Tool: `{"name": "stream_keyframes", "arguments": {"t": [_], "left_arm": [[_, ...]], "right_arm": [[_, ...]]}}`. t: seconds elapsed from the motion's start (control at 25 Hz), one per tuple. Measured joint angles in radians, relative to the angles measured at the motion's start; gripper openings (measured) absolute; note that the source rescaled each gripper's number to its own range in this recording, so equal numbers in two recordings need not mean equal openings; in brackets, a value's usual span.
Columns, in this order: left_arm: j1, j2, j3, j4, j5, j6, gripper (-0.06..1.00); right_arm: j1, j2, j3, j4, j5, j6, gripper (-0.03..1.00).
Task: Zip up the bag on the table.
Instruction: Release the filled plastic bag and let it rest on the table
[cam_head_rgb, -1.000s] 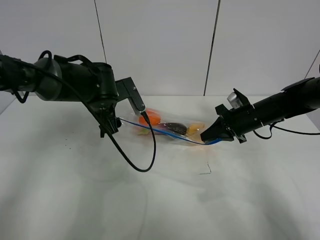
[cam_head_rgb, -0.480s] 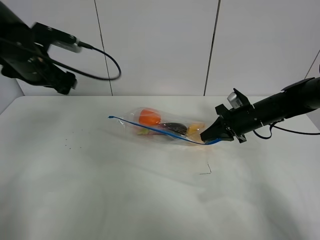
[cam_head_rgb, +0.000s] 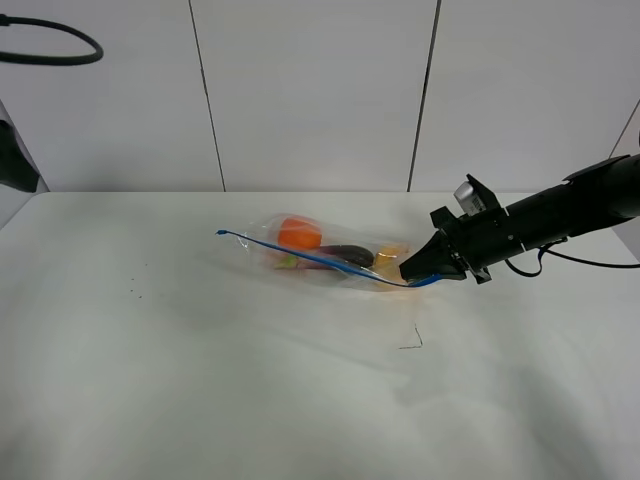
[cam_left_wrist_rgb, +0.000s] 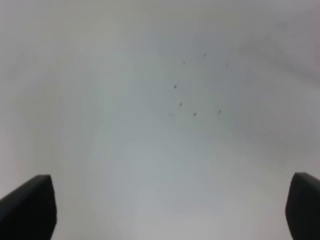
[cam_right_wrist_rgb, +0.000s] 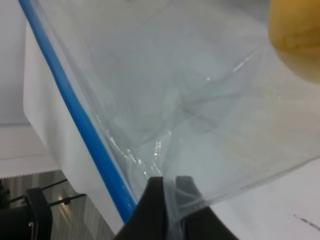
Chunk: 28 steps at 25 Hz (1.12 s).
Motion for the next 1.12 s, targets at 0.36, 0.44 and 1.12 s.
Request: {"name": "stream_keyframes", "arguments": {"t": [0.36, 0.44, 1.12], "left_arm": [[0.015, -0.411, 0.277, -0.021, -0.010, 0.021, 0.99], [0.015, -0.495, 0.311, -0.050, 0.015, 0.022, 0.99], [0.015, -1.064, 0.540, -0.125, 0.165, 0.097, 0.99]], "right_arm": [[0.000, 0.000, 0.000, 0.003, 0.006, -0.007, 0.00], [0.000, 0.000, 0.000, 0.003, 0.006, -0.007, 0.00], [0.000, 0.000, 0.000, 0.007, 0.006, -0.029, 0.00]]}}
